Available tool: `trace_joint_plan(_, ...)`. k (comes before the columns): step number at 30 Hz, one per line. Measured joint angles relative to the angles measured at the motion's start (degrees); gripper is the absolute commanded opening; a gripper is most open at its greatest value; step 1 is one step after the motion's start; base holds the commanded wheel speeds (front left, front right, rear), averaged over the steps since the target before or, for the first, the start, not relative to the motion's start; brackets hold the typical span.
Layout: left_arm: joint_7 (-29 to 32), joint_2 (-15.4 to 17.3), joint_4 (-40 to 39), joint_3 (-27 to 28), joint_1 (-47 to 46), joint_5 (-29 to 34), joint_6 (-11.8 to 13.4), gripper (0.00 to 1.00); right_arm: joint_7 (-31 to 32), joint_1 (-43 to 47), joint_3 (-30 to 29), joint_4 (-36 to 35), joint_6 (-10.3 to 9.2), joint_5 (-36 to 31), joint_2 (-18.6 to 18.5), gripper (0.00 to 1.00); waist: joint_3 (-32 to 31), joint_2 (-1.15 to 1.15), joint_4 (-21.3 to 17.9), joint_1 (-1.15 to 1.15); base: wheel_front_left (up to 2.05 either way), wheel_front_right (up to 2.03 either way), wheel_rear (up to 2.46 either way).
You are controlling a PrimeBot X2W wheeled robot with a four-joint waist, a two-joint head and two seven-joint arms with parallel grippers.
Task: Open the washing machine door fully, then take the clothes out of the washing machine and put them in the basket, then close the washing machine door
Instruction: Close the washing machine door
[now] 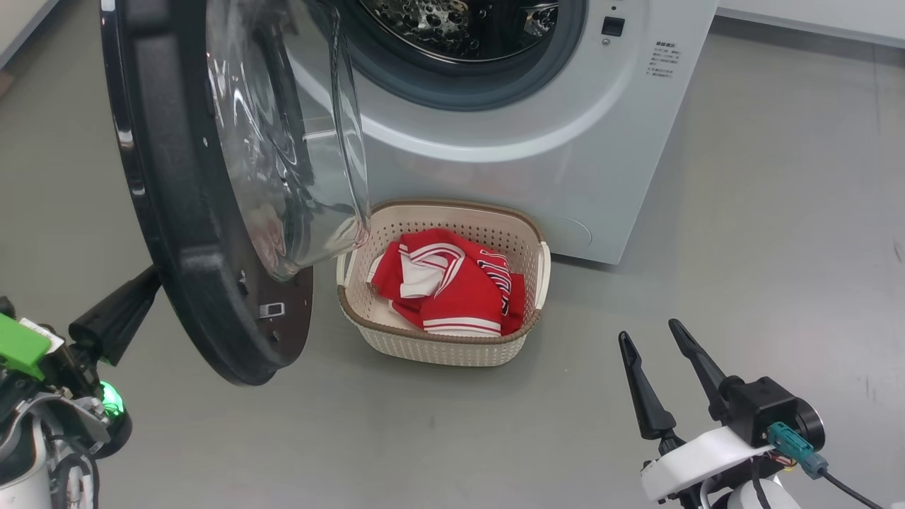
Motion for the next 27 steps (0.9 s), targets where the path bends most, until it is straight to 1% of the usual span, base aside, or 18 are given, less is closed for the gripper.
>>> trace_joint_plan(6,0.71,-1.31,-1.63,-1.89,1.04,-0.27,0.01,0.0,0.0,-0.12,-0.04,0.21,0.0,0.0,0.08,1.0,-0.43,0.0,-1.79,0.0,0.0,0.0,0.0)
trace_joint_plan(12,0.67,-1.6,-2.49,-3.41,1.45,-0.67,0.13,0.0,0.0,-0.27,-0.52,0.2,-0.01,0.0,0.1,1.0,-0.5,0.0,-4.16,0.0,0.0,0.0,0.0)
trace_joint_plan(17,-0.77,-2.07,-1.44,-4.75,1.72,-0.76,0.26,0.0,0.0,-0.73,-0.85,0.16,-0.01,-0.01,0.08,1.0,-0.33,0.0,-6.56,0.0,0.0,0.0,0.0)
trace_joint_plan(20,-2.05,-2.25,-0.44,-4.86,1.96,-2.09,0.26,0.0,-0.01,-0.8,-1.09,0.13,-0.02,-0.01,0.03,1.0,-0.22,0.0,-8.26,0.0,0.0,0.0,0.0)
trace_joint_plan(27,-5.63,-2.25,2.02,-5.05,1.96,-2.91,0.26,0.0,-0.01,-1.22,-1.81,0.1,-0.04,-0.02,-0.26,1.0,0.1,0.0,-12.75,0.0,0.0,0.0,0.0)
